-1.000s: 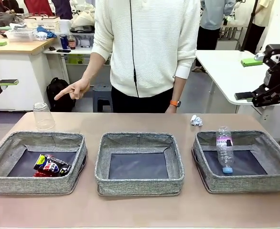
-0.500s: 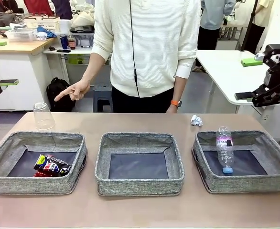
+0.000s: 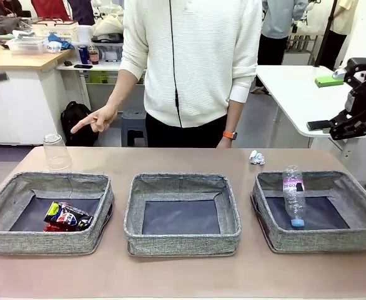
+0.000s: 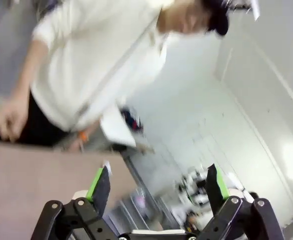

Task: Sort the waste into the appropriate baskets.
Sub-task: Pick up the waste item pointed out by the person.

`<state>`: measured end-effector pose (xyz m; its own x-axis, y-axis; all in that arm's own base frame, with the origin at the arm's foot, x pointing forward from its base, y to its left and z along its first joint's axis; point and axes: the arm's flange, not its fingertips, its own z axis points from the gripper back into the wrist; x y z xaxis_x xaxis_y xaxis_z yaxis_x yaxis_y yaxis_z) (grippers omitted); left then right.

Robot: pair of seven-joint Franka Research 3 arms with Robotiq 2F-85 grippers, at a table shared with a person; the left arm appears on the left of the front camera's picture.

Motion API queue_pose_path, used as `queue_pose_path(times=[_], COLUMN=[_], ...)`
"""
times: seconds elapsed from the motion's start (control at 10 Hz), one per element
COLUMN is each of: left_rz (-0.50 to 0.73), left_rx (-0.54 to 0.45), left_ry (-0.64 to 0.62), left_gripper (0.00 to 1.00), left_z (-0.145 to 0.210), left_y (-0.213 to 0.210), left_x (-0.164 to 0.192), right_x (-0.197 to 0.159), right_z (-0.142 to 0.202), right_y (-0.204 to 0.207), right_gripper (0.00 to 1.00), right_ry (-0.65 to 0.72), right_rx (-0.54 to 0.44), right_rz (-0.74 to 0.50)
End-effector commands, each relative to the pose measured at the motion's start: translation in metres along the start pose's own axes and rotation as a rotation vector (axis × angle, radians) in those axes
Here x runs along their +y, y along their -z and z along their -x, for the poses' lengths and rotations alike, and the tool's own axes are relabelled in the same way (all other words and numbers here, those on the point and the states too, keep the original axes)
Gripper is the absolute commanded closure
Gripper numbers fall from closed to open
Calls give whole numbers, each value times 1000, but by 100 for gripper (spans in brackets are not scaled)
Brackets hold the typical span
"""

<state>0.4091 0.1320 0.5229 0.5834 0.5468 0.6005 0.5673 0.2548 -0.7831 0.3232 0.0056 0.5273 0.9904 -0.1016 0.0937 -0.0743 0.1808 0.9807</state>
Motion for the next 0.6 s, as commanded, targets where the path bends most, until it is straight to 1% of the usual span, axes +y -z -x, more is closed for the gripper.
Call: queue_pose_path(times=[0.0, 0.2, 0.3, 0.4, 0.5], left_rz=[-30, -30, -10, 0, -12], left_rx=[124, 124, 37, 115, 148], left_ry=[-108, -108, -33, 259, 582], left_gripper=[0, 0, 0, 0, 0], left_z=[16, 16, 5, 10, 6], left_y=[4, 4, 3, 12, 23], left_x=[-23, -23, 3, 8, 33], right_x=[2, 2, 2, 2, 2], right_z=[0, 0, 0, 0, 0], right_y=[0, 0, 0, 0, 0], right_gripper=[0, 0, 0, 0, 0], right_ry=[-2, -2, -2, -2, -2], right_rx=[-1, -1, -1, -1, -1], right_rz=[-19, -19, -19, -19, -19])
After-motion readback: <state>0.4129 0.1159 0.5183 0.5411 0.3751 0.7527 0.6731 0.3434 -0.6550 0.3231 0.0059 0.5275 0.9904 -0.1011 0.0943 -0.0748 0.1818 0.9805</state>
